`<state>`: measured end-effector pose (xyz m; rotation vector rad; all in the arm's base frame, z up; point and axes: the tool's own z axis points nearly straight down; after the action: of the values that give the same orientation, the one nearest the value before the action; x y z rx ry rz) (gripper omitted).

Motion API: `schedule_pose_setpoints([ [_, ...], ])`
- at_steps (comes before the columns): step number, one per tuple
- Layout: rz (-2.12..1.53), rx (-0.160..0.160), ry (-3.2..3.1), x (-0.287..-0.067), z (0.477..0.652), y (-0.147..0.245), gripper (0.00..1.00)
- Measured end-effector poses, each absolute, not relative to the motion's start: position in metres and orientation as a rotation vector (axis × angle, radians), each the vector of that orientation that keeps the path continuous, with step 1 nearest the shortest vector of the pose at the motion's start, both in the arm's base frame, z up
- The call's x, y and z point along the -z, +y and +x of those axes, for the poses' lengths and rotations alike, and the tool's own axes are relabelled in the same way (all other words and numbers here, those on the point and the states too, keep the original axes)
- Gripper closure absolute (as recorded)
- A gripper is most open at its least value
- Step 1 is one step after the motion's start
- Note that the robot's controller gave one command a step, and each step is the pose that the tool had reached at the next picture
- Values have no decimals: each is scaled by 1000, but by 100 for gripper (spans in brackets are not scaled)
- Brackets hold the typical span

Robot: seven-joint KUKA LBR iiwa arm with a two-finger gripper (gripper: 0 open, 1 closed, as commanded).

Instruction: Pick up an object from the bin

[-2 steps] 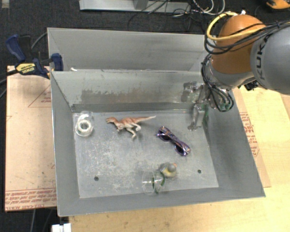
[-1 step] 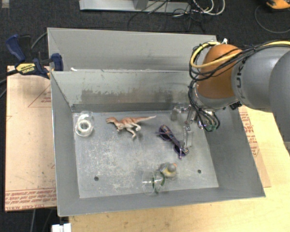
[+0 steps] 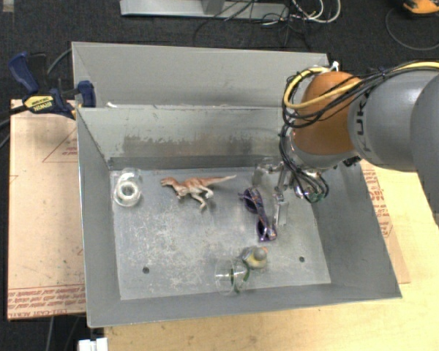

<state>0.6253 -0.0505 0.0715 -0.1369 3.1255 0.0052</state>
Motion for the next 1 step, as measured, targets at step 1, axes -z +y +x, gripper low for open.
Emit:
schedule_pose_setpoints([
  [1,434,-2,3112,-71,620,-34,0],
])
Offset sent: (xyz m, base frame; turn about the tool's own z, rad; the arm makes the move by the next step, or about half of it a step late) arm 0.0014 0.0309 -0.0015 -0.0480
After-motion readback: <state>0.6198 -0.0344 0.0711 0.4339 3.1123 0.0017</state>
